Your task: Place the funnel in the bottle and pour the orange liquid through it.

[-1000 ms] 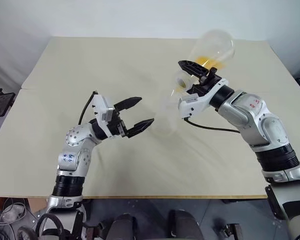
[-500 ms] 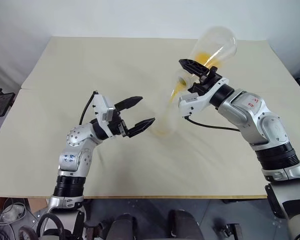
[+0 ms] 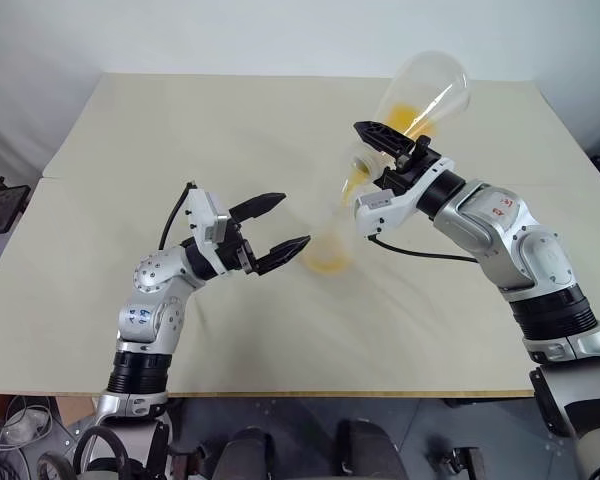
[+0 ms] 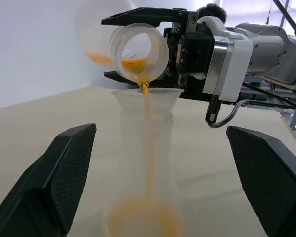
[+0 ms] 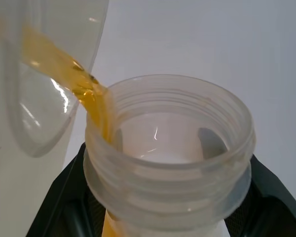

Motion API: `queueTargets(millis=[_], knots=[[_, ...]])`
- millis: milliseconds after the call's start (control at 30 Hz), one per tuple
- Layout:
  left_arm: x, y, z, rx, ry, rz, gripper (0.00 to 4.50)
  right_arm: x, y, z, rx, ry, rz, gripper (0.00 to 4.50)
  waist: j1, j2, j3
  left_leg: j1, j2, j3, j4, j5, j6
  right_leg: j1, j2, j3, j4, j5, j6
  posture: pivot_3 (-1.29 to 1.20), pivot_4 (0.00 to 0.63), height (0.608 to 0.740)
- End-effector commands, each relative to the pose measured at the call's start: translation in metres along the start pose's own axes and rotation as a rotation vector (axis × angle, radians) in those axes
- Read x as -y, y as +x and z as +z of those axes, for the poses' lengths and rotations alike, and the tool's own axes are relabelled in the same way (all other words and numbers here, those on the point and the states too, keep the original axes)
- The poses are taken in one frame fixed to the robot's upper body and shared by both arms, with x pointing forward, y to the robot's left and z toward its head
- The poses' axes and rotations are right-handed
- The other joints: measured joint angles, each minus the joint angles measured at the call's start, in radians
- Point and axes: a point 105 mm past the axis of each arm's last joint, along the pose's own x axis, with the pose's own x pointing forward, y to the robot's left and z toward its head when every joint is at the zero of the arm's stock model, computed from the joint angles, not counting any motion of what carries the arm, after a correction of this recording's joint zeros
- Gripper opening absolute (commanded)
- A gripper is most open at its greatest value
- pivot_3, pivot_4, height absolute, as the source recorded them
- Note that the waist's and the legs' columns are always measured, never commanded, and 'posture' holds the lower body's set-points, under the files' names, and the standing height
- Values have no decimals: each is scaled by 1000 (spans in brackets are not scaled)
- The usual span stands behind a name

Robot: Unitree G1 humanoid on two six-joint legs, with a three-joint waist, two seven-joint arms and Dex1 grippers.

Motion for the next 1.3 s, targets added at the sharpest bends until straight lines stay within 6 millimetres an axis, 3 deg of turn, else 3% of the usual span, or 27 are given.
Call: queueTargets(millis=[33,1300], knots=[[6,3,11,40,31,-21,4500,21,0,0,10,-44,-76,2466,0,0,0,0,0,0,0,0,0,0,0,0,0,0,0,0,150,740],[6,-11,3,40,33,8,4500,23,-1,-3,10,-72,-97,2466,-1,0,0,0,0,0,0,0,0,0,0,0,0,0,0,0,150,740]])
